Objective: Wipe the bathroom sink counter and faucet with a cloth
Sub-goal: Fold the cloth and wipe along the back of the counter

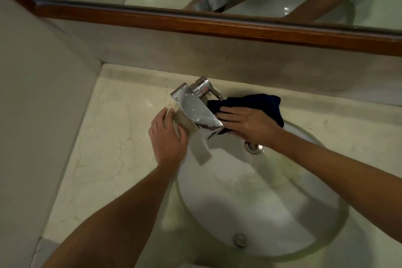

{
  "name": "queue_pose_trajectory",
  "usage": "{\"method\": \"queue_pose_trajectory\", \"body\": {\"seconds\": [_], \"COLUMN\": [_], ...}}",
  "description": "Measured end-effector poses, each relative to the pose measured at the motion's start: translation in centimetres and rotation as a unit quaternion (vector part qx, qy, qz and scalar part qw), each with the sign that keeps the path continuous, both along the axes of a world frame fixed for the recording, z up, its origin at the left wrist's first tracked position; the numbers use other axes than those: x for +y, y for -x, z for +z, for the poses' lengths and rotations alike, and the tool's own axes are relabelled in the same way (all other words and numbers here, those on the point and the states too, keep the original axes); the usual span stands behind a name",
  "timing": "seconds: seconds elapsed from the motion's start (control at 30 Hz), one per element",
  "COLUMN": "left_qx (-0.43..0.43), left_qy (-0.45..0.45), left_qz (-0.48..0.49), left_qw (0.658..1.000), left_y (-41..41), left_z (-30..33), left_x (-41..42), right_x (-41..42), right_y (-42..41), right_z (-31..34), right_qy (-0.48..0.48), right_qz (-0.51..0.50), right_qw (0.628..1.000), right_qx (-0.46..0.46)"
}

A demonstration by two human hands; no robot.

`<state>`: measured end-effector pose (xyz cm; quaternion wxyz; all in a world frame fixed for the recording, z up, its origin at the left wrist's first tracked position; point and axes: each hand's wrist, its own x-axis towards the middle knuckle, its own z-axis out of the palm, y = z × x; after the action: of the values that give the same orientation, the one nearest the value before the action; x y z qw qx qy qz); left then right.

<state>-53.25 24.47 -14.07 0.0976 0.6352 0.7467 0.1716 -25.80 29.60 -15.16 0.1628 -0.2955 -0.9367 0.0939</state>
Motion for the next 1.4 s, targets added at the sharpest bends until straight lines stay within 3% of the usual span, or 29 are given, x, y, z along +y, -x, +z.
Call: {"method": "queue_pose_trajectory", "body": {"seconds": [0.17,0.43,0.63,0.83,1.07,1.23,1.4], "left_qx": [0.009,0.019,0.016,-0.003,-0.006,-0.019,-0.056], "left_qy": [0.005,0.0,0.002,-0.013,-0.034,-0.042,-0.119], "left_qz": [-0.003,-0.012,-0.012,-0.012,-0.009,-0.021,0.0], "left_qw": [1.0,1.0,1.0,1.0,0.999,0.999,0.991], "left_y": [0.0,0.3,0.4,0.3,0.2,0.3,-0.2], "left_z": [-0.1,-0.5,-0.5,-0.4,-0.8,-0.8,0.4], "left_x": [0.0,-0.1,0.1,0.0,0.0,-0.1,-1.2], "right_x": [3.2,5.9,3.1,-2.9,-5.4,-6.9,-8.5], "right_y": [-0.8,2.8,-5.6,-17.1,-17.6,-15.7,-15.8], "right_z": [1.7,2.9,2.4,3.3,1.7,1.6,1.6], "right_qy": [0.05,0.156,0.14,0.121,0.122,0.099,0.102], "right_qz": [-0.08,-0.109,-0.136,-0.253,-0.36,-0.354,-0.27], "right_qw": [0.995,0.982,0.98,0.959,0.925,0.93,0.957], "right_qx": [-0.015,-0.018,-0.025,-0.023,0.009,0.01,-0.028]}}
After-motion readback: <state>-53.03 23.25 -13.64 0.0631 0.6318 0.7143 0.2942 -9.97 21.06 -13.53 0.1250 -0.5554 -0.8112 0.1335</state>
